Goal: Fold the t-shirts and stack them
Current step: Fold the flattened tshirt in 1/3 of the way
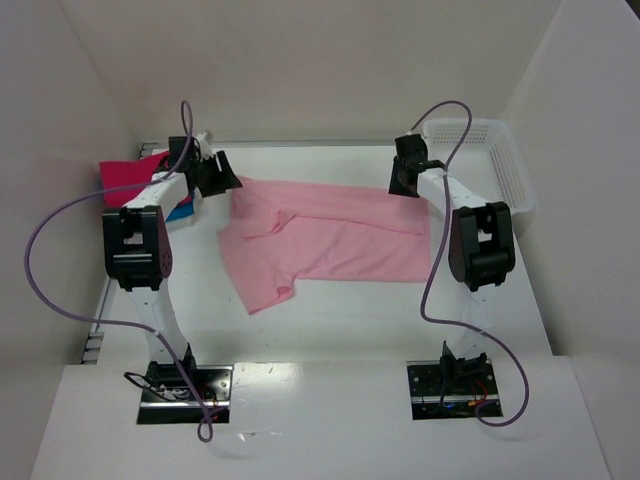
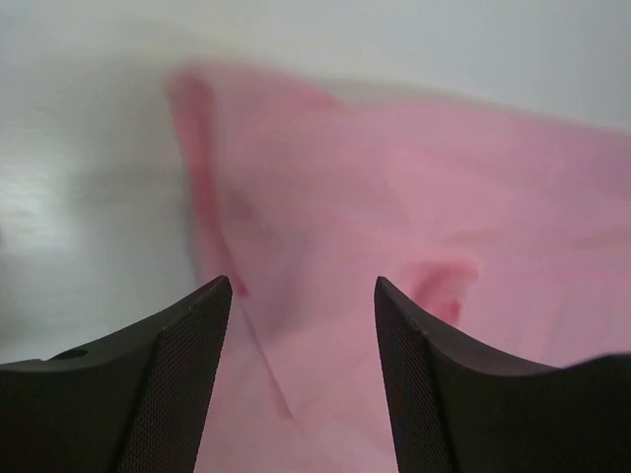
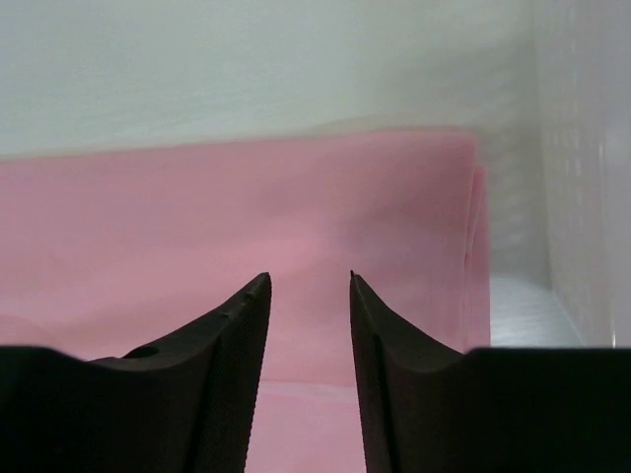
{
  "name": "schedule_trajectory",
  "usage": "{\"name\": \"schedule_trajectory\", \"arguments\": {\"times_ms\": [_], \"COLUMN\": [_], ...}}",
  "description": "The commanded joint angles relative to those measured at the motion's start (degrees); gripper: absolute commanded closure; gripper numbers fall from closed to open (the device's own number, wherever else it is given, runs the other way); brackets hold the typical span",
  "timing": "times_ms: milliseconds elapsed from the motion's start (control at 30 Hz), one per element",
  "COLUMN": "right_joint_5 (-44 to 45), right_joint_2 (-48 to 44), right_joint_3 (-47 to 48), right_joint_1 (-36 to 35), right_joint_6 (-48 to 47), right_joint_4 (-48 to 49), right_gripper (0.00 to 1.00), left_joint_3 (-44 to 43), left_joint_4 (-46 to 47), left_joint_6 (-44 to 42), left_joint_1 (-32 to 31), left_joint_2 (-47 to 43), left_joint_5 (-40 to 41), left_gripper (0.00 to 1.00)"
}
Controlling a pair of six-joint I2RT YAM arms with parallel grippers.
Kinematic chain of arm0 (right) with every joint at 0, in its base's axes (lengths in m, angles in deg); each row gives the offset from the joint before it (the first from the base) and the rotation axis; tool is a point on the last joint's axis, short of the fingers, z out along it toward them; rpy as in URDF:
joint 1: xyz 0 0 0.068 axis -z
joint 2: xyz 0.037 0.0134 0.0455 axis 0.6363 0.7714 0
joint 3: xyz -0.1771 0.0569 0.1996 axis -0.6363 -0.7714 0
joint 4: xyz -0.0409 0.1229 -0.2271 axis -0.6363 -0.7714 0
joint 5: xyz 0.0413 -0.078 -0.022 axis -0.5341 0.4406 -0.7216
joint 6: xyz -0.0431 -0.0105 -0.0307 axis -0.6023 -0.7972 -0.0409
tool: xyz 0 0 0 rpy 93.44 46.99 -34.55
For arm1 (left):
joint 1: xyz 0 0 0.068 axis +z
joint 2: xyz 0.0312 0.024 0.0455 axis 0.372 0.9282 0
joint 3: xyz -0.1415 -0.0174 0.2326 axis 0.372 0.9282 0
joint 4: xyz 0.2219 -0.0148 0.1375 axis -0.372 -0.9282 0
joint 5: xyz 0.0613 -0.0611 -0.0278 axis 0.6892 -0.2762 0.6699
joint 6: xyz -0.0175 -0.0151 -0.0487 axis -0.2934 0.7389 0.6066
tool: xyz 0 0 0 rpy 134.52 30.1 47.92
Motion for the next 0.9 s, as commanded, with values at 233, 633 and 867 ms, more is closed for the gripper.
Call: {"name": "schedule_trajectory", "arguments": {"times_ms": [233,633,867], "right_joint_5": [-2.03,-0.27,0.26], "right_joint_2": [-8.42,-12.47,-13.19], "right_joint_3": [-13.28,-17.72,-18.25], "right_joint_1": [0.15,0.15,0.15], "right_joint_6": [3.54,4.8,4.8], "right_joint_4": [0.9,0.9,0.9], "right_gripper": [0.5,0.59,0.59], "left_joint_3": [6.9,4.12,3.29], "left_joint_4": [-4.1,-3.66,-2.52], "left_joint_6": [-5.27,-5.29,-4.06], "left_joint_1": [-11.66,-18.29,-19.18], "left_joint_2": [-6.65,-1.57,2.09], "left_joint_5": [-3.17,9.98,17.57], "left_gripper": [0.32,0.32,0.36]}}
